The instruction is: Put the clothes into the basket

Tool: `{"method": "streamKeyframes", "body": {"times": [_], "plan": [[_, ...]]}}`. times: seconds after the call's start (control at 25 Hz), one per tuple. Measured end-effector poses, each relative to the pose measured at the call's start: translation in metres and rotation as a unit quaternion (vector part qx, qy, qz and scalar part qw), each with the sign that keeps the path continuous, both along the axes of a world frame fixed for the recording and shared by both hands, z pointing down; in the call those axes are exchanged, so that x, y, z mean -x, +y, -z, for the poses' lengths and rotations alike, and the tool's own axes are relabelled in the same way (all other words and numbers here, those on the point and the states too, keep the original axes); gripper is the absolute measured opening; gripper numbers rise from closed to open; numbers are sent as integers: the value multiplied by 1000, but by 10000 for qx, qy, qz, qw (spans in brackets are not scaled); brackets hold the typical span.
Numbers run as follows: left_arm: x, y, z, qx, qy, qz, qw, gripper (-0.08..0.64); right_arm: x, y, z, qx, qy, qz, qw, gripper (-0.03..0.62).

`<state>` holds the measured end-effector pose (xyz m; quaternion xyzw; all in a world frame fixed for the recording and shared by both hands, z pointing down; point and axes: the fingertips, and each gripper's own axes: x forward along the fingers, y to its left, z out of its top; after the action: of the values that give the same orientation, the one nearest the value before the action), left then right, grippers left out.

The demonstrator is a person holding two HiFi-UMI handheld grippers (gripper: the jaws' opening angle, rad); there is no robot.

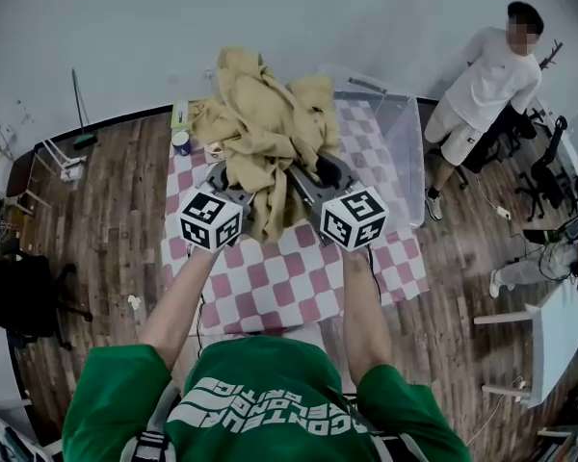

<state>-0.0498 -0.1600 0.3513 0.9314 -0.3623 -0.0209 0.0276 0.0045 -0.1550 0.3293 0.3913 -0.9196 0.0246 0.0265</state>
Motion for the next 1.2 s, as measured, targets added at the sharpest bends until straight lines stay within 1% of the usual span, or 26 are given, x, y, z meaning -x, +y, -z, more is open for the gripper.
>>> {"method": "streamKeyframes", "body": {"times": [0.16,0.4,0.68,0.92,1.2], "plan": [[-36,-20,9,-72,-12,-191,9998,78,-36,-17,9,-66,0,-206,9998,164],[-120,-47,31,-199,-26,-447,9988,78,-120,-41,29,-171,-5,-552,9983,164],[-194,-71,37,-251,-22,-659,9975,78,-193,-62,35,-201,0,-770,9968,164],[-236,-96,26,-129,-85,-747,9971,78,-235,-87,24,-75,-43,-868,9962,164],[-265,-128,-18,336,-213,-793,9961,78,-264,-120,-20,371,-117,-947,9947,164]]}}
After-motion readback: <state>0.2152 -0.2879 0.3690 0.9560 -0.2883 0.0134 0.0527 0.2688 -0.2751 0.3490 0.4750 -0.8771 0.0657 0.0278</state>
